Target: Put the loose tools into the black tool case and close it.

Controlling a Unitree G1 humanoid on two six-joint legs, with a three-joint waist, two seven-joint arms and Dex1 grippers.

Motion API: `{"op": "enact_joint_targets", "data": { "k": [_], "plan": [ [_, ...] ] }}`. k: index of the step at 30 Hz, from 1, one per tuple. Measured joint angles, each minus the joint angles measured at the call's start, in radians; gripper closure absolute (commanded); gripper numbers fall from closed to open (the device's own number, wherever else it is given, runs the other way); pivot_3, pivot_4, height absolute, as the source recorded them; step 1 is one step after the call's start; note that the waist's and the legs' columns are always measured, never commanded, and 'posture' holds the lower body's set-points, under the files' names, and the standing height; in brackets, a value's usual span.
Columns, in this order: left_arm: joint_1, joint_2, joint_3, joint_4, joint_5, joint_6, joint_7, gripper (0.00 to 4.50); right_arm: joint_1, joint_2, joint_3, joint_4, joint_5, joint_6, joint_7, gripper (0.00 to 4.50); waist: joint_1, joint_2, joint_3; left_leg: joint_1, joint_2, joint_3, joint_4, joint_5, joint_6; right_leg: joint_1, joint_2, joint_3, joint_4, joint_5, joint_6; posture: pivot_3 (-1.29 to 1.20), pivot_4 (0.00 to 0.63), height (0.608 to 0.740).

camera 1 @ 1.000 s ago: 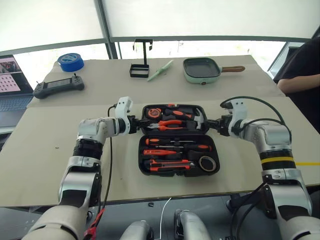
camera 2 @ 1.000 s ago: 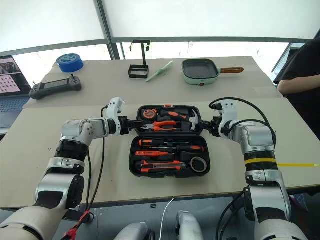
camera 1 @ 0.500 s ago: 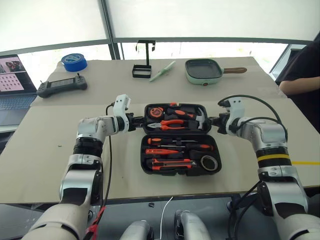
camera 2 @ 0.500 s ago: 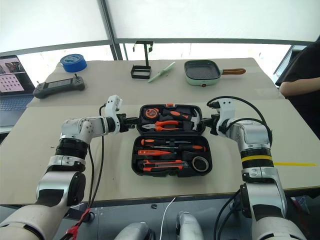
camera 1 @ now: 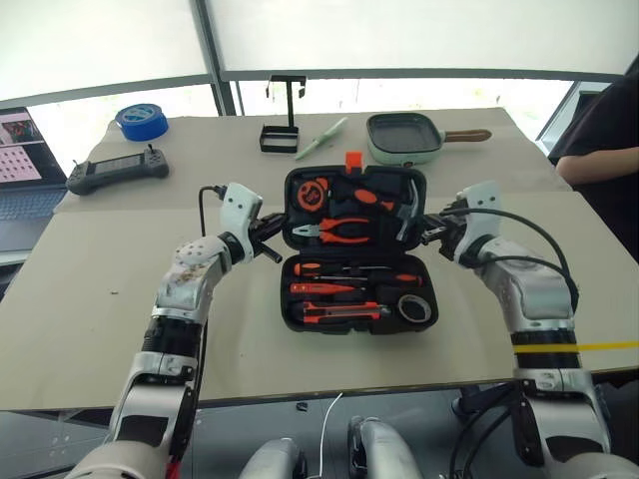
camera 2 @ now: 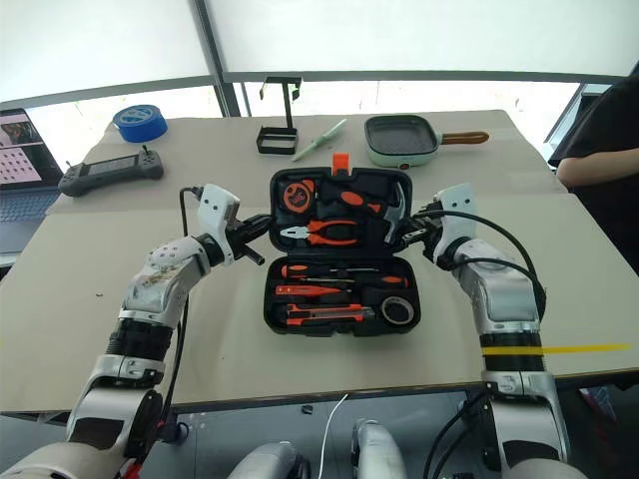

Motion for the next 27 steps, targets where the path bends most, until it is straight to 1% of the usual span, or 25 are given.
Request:
{"op": "enact_joint_targets", "data": {
  "k": [4, 7, 12, 14, 18, 20, 21, 22, 24, 25, 26, 27],
  "plan": [
    [0.114, 0.004, -0.012, -0.12, 0.035, -0.071, 0.021, 4.48, 0.153, 0.01, -0.001, -0.115, -0.04, -0.146, -0.009, 4.5, 0.004, 0.0, 0.0, 0.0, 0.0, 0.0, -0.001, 0.0, 0.0, 0.0, 0.0, 0.0, 0.0, 0.0, 0.0, 0.0, 0.15, 0.74],
    [0.178, 0.005, -0.017, -0.167, 0.076, -0.144, 0.06, 4.48, 0.257, 0.023, 0.011, -0.171, -0.081, -0.276, -0.02, 4.5, 0.005, 0.0, 0.0, 0.002, 0.0, 0.0, -0.001, 0.0, 0.0, 0.0, 0.001, 0.002, 0.0, 0.0, 0.0, 0.0, 0.15, 0.74],
    [0.257, 0.008, -0.022, -0.205, 0.128, -0.248, 0.106, 4.48, 0.363, 0.022, 0.039, -0.198, -0.167, -0.46, -0.04, 4.5, 0.004, 0.0, 0.0, 0.005, 0.001, 0.002, -0.002, 0.0, 0.0, 0.001, 0.002, 0.006, -0.002, -0.001, -0.001, 0.0, 0.15, 0.74],
    [0.282, 0.017, -0.023, -0.227, 0.129, -0.256, 0.107, 4.48, 0.399, 0.013, 0.043, -0.2, -0.189, -0.518, -0.037, 4.5, 0.004, 0.0, 0.0, 0.005, 0.001, 0.002, -0.003, 0.0, 0.0, 0.001, 0.002, 0.006, -0.002, -0.001, -0.001, 0.0, 0.15, 0.74],
    [0.344, 0.035, -0.022, -0.292, 0.125, -0.249, 0.108, 4.48, 0.463, -0.009, 0.044, -0.225, -0.195, -0.575, -0.017, 4.5, 0.003, 0.0, -0.001, 0.005, 0.002, 0.003, -0.003, 0.0, 0.0, 0.001, 0.003, 0.007, -0.003, -0.001, -0.001, 0.0, 0.15, 0.74],
    [0.367, 0.038, -0.02, -0.316, 0.116, -0.234, 0.108, 3.79, 0.494, -0.015, 0.044, -0.234, -0.193, -0.591, -0.004, 4.5, 0.003, -0.001, -0.001, 0.006, 0.002, 0.002, -0.003, 0.0, 0.0, 0.002, 0.003, 0.007, -0.003, -0.001, -0.001, 0.0, 0.15, 0.74],
    [0.391, 0.042, -0.009, -0.343, 0.109, -0.215, 0.108, 3.53, 0.519, -0.022, 0.041, -0.249, -0.19, -0.594, 0.008, 3.77, 0.003, -0.001, -0.002, 0.006, 0.002, 0.003, -0.004, 0.0, 0.0, 0.002, 0.003, 0.007, -0.003, -0.001, -0.001, 0.0, 0.15, 0.74],
    [0.415, 0.051, 0.0, -0.362, 0.097, -0.201, 0.108, 3.19, 0.542, -0.032, 0.034, -0.261, -0.189, -0.595, 0.02, 3.51, 0.004, -0.001, -0.002, 0.006, 0.003, 0.002, -0.005, 0.0, 0.001, 0.002, 0.003, 0.007, -0.003, -0.001, -0.001, 0.0, 0.15, 0.74],
    [0.486, 0.084, 0.046, -0.418, 0.075, -0.16, 0.107, 2.41, 0.63, -0.052, 0.017, -0.268, -0.18, -0.582, 0.044, 2.83, 0.007, -0.002, -0.002, 0.006, 0.004, 0.002, -0.008, 0.0, 0.001, 0.001, 0.004, 0.008, -0.005, -0.001, -0.001, 0.0, 0.15, 0.74],
    [0.51, 0.102, 0.067, -0.443, 0.07, -0.146, 0.106, 2.11, 0.66, -0.06, 0.011, -0.273, -0.173, -0.576, 0.052, 2.55, 0.007, -0.002, -0.002, 0.006, 0.004, 0.002, -0.009, 0.0, 0.001, 0.001, 0.005, 0.008, -0.005, -0.001, -0.001, 0.0, 0.15, 0.74],
    [0.539, 0.129, 0.097, -0.483, 0.048, -0.11, 0.098, 1.73, 0.697, -0.073, -0.001, -0.289, -0.158, -0.555, 0.072, 2.14, 0.009, -0.002, -0.002, 0.006, 0.004, 0.003, -0.009, 0.0, 0.001, 0.001, 0.005, 0.008, -0.006, -0.001, -0.001, 0.0, 0.15, 0.74],
    [0.556, 0.149, 0.115, -0.521, 0.025, -0.074, 0.085, 1.4, 0.719, -0.085, -0.015, -0.32, -0.141, -0.535, 0.088, 1.82, 0.01, -0.002, -0.002, 0.005, 0.004, 0.003, -0.009, 0.0, 0.001, 0.001, 0.005, 0.008, -0.006, -0.001, -0.001, 0.0, 0.15, 0.74]
  ]
}}
